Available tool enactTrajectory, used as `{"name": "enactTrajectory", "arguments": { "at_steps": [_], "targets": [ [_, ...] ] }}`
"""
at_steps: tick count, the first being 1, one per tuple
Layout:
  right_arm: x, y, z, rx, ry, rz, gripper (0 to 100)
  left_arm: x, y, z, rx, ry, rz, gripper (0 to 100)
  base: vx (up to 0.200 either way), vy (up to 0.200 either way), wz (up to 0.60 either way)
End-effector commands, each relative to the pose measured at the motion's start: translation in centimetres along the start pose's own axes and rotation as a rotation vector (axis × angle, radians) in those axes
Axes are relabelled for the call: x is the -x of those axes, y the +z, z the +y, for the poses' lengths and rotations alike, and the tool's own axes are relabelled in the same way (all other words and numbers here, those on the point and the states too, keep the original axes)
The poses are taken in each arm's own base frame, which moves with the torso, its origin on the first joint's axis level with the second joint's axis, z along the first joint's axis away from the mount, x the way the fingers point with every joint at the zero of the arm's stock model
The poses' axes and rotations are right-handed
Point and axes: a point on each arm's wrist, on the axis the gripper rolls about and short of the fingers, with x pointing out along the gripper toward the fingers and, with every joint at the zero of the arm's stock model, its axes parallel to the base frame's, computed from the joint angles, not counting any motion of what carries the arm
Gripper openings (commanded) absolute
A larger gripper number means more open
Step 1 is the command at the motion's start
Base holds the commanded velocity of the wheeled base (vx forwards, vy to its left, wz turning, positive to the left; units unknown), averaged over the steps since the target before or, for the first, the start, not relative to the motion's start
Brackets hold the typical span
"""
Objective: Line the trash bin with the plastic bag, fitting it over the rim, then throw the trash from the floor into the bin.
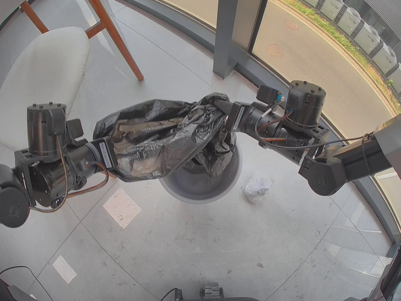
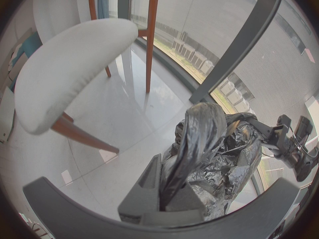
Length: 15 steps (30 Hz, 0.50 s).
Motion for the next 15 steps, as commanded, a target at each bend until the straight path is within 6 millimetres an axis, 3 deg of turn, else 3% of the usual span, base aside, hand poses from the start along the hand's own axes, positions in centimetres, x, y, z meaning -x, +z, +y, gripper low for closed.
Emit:
{"name": "enactTrajectory", "arguments": {
  "at_steps": [1,6,8,15],
  "targets": [
    [-0.5,-0.1,0.0,-0.005,0.020,-0.023,0,-0.4,1.5,-0.2,0.016,0.016,-0.056,0,0.000,0.000,0.00],
    [-0.5,-0.3,-0.7,0.000,0.003,-0.017,0,-0.6,0.7,0.2,0.009,0.044,-0.028,0,0.000,0.000,0.00],
    [-0.6,-0.7,-2.2,0.012,-0.032,-0.008,0,-1.4,-0.6,0.5,-0.009,0.052,0.020,0,0.000,0.000,0.00],
    [-0.2,0.1,-6.9,0.036,-0.089,-0.015,0,-4.2,-1.9,0.0,-0.062,0.065,0.077,0,0.000,0.000,0.00]
  ]
}}
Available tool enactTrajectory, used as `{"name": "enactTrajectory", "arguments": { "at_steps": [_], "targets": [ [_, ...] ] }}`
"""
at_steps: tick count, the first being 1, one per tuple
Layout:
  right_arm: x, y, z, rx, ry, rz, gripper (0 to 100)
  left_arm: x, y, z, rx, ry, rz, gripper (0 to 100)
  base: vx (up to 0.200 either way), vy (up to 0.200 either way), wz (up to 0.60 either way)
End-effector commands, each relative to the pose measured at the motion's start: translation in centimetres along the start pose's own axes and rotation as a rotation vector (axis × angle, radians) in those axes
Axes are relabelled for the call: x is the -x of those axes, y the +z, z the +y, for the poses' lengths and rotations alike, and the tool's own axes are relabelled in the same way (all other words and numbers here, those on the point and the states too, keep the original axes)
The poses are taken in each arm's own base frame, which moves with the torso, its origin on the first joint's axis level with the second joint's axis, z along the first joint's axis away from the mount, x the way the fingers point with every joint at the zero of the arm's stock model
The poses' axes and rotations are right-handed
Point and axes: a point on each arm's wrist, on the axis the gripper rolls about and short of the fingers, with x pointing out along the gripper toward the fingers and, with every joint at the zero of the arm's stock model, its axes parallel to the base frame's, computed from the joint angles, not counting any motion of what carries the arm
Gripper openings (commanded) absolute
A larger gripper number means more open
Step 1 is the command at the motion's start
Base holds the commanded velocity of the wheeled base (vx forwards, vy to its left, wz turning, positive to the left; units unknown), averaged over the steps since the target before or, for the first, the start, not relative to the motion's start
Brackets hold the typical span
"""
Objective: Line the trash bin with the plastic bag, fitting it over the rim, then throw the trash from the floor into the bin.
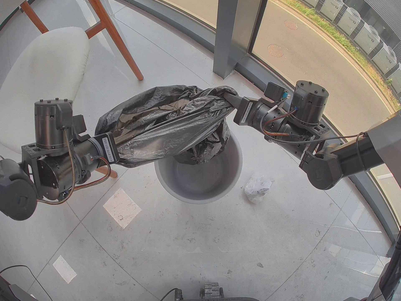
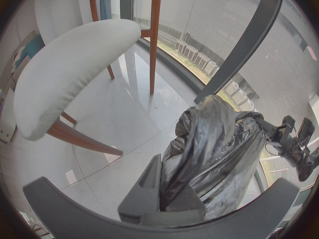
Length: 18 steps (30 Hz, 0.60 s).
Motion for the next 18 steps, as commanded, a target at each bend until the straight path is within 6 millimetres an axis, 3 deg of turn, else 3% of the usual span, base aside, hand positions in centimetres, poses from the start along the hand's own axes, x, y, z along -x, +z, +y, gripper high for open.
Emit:
{"name": "enactTrajectory", "arguments": {
  "at_steps": [1,5,10,18],
  "targets": [
    [-0.2,-0.1,-3.6,0.016,-0.035,0.003,0,-2.7,-1.3,-0.5,-0.050,0.017,0.056,0,0.000,0.000,0.00],
    [-0.5,-0.2,-5.2,0.039,-0.038,-0.052,0,-4.4,-2.6,-0.9,-0.085,0.020,0.108,0,0.000,0.000,0.00],
    [-0.1,-0.8,-5.8,0.024,-0.037,-0.018,0,-6.9,-4.1,-1.6,-0.107,0.017,0.157,0,0.000,0.000,0.00],
    [1.4,-1.6,-7.3,0.012,-0.039,0.050,0,-8.1,-5.8,-4.1,-0.140,-0.029,0.197,0,0.000,0.000,0.00]
  ]
}}
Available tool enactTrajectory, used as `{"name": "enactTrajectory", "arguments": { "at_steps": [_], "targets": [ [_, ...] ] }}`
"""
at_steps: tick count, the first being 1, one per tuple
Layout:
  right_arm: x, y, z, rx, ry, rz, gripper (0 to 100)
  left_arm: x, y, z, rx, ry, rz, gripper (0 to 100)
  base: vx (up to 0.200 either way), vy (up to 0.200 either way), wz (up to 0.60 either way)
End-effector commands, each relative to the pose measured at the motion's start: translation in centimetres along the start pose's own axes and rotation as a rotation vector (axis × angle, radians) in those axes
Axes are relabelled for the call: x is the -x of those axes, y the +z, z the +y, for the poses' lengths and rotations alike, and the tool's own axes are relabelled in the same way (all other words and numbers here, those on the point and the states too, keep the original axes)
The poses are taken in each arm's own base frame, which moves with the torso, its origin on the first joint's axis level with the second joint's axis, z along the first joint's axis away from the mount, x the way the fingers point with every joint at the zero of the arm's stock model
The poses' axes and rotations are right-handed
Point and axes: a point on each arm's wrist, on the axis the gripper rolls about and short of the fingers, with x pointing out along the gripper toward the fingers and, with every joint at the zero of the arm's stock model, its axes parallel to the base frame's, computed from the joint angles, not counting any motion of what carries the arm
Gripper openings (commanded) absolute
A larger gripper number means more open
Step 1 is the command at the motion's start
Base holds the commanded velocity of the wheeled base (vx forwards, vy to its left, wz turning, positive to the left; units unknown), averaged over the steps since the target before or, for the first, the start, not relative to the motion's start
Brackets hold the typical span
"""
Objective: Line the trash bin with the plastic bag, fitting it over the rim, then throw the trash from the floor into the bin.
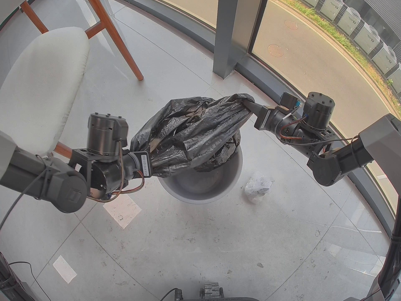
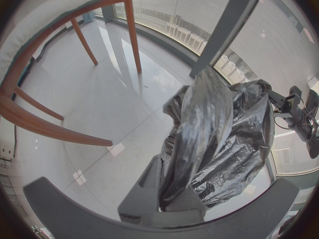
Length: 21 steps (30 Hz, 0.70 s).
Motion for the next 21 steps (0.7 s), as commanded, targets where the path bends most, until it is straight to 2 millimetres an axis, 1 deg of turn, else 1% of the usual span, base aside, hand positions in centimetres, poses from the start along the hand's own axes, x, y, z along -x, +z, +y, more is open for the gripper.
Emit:
{"name": "enactTrajectory", "arguments": {
  "at_steps": [1,3,6,7,9,11,13,14,15,17,21],
  "targets": [
    [1.1,-0.8,-1.3,-0.012,-0.018,0.050,0,-1.6,-2.0,-1.9,-0.043,-0.025,0.061,0,0.000,0.000,0.00],
    [1.7,-1.0,-2.0,-0.017,-0.020,0.071,0,-1.7,-2.8,-2.4,-0.058,-0.030,0.083,0,0.000,0.000,0.00],
    [2.3,-1.8,-2.5,-0.028,-0.027,0.103,0,-1.9,-4.0,-2.7,-0.078,-0.033,0.116,0,0.000,0.000,0.00],
    [2.3,-1.8,-2.5,-0.028,-0.027,0.103,0,-1.9,-4.0,-2.7,-0.078,-0.033,0.116,0,0.000,0.000,0.00],
    [2.9,-2.6,-3.0,-0.043,-0.036,0.142,0,-2.1,-4.9,-2.7,-0.098,-0.026,0.149,0,0.000,0.000,0.00],
    [3.5,-3.4,-3.3,-0.055,-0.038,0.174,0,-1.9,-5.4,-3.1,-0.116,-0.032,0.175,0,0.000,0.000,0.00],
    [3.9,-3.9,-3.6,-0.063,-0.047,0.195,0,-1.7,-5.8,-3.0,-0.127,-0.027,0.198,0,0.000,0.000,0.00],
    [4.3,-4.5,-3.8,-0.070,-0.051,0.219,0,-1.7,-6.3,-2.8,-0.137,-0.020,0.222,0,0.000,0.000,0.00],
    [4.3,-4.5,-3.8,-0.071,-0.052,0.222,0,-1.7,-6.3,-2.8,-0.138,-0.020,0.224,0,0.000,0.000,0.00],
    [4.9,-5.5,-4.0,-0.085,-0.056,0.260,0,-1.9,-7.6,-2.4,-0.157,-0.003,0.269,0,0.000,0.000,0.00],
    [4.9,-6.8,-4.1,-0.093,-0.061,0.295,0,-2.3,-9.1,-1.9,-0.176,0.024,0.315,0,0.000,0.000,0.00]
  ]
}}
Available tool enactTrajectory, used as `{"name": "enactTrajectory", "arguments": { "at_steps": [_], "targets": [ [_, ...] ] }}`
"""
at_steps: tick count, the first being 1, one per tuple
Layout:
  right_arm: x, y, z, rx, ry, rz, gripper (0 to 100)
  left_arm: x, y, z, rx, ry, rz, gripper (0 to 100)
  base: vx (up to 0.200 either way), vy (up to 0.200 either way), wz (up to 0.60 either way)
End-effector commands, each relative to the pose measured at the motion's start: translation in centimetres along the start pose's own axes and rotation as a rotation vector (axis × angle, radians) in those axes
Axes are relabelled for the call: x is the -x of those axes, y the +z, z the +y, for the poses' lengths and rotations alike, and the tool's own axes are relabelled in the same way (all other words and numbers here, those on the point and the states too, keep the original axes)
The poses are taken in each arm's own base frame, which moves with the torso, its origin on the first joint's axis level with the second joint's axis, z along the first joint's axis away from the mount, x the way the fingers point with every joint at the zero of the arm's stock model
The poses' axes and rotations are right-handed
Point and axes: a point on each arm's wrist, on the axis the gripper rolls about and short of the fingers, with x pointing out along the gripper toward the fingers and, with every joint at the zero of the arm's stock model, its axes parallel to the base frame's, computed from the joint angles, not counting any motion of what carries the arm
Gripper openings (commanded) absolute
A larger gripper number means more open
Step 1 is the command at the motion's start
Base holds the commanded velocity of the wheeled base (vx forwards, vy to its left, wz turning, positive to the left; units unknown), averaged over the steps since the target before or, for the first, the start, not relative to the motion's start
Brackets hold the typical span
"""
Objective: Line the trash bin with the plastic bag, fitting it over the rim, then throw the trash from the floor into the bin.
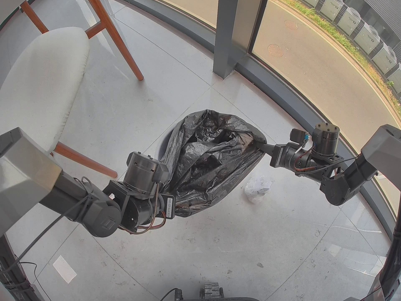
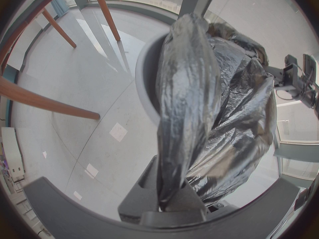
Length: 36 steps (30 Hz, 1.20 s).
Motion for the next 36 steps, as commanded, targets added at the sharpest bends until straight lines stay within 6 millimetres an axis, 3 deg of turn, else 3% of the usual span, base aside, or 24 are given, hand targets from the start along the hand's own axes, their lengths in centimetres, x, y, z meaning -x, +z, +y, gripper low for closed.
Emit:
{"name": "enactTrajectory", "arguments": {
  "at_steps": [1,12,21,22,24,25,31,36],
  "targets": [
    [-0.3,-1.8,-0.4,-0.014,-0.009,0.052,0,-1.0,-1.9,0.3,-0.022,0.032,0.067,0,0.000,0.000,0.00],
    [-1.2,-5.3,-0.3,0.041,0.003,0.149,0,-1.1,-2.9,0.8,-0.030,0.064,0.096,0,0.000,0.000,0.00],
    [-1.4,-6.0,-0.5,0.066,0.001,0.164,0,-1.1,-3.2,0.9,-0.027,0.084,0.099,0,0.000,0.000,0.00],
    [-1.4,-6.0,-0.5,0.067,0.003,0.163,100,-1.1,-3.3,0.9,-0.026,0.085,0.101,0,0.000,0.000,0.00],
    [-1.4,-5.9,-0.5,0.070,0.004,0.156,100,-1.1,-3.2,0.9,-0.026,0.085,0.100,0,0.000,0.000,0.00],
    [-1.4,-5.8,-0.5,0.075,0.005,0.147,100,-1.1,-3.2,0.9,-0.025,0.084,0.099,100,0.000,0.000,0.00],
    [-1.5,-5.3,-0.3,0.091,0.014,0.102,100,-0.2,-2.2,0.9,-0.002,0.064,0.036,100,0.000,0.000,0.00],
    [-1.4,-5.2,-0.3,0.092,0.015,0.099,100,4.5,-0.7,1.9,0.028,0.024,-0.063,100,0.000,0.000,0.00]
  ]
}}
